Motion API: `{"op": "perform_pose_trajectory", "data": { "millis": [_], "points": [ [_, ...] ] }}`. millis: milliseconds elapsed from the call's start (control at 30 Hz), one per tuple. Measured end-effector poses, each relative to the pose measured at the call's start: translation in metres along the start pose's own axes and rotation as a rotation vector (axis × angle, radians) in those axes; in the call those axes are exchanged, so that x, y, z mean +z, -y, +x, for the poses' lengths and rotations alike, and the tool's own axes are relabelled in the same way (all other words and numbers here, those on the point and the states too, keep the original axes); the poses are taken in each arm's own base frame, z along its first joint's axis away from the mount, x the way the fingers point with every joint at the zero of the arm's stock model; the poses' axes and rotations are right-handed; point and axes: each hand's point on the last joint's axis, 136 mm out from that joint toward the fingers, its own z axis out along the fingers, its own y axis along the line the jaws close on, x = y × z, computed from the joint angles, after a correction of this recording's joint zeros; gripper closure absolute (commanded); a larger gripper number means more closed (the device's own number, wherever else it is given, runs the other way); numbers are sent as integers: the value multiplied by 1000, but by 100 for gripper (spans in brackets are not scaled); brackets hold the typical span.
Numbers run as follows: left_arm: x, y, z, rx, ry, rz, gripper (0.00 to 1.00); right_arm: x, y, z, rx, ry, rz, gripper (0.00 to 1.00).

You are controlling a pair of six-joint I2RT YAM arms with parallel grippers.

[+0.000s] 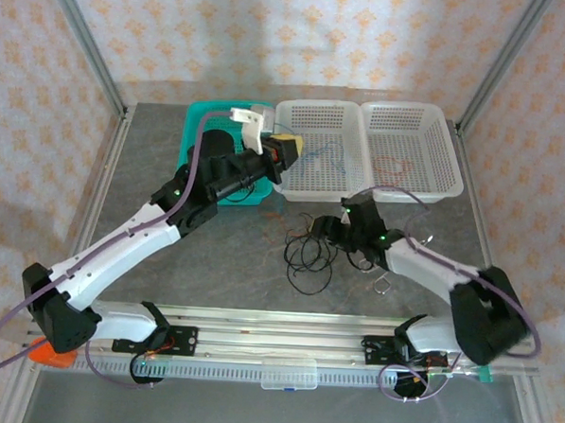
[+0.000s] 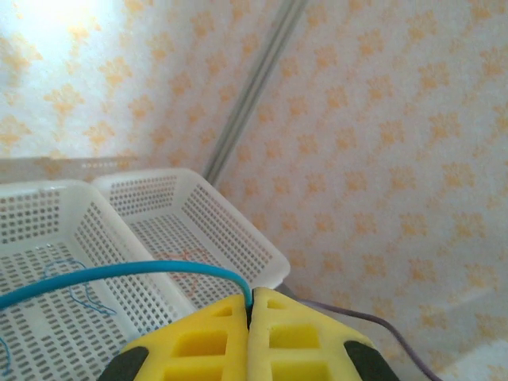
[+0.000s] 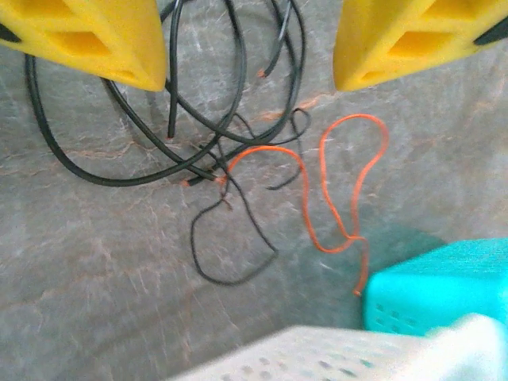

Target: Untangle the cables

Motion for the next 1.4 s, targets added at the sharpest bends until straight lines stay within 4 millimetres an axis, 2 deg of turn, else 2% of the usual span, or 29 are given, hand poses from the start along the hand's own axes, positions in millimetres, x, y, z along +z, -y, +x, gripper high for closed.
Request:
{"op": "perform_pose_trajectory", "data": {
  "millis": [133,300,400,467,533,633,800,933,1100,1300,1400],
  "points": [
    [-2,-11,-7,-2,0,-35,100,-52,-24,-30,-119,192,-44,34],
    [4,-23,-9,-1,-24,-70,100,-109,-38,-57,-227,411,-52,24],
    [10,-24,-7,9,-55,-67,100,-140,-54,-72,-303,517,-73,26],
    [14,-22,-4,12,-82,-48,100,-157,-68,-82,-361,572,-97,10],
    [18,-18,1,15,-111,-23,100,-170,-84,-91,-426,618,-123,7],
    [21,-14,12,18,-160,18,100,-184,-108,-100,-548,655,-160,8],
    [22,-6,28,20,-230,80,100,-195,-148,-111,-767,648,-211,15],
    [23,-3,36,24,-261,108,100,-190,-167,-110,-888,600,-250,21],
    [26,-1,40,18,-282,129,100,-169,-178,-103,-958,509,-309,30],
    [28,1,44,14,-297,145,100,-142,-177,-96,-964,428,-337,37],
    [27,3,44,12,-301,155,100,-133,-179,-97,-961,420,-344,45]
  ]
}}
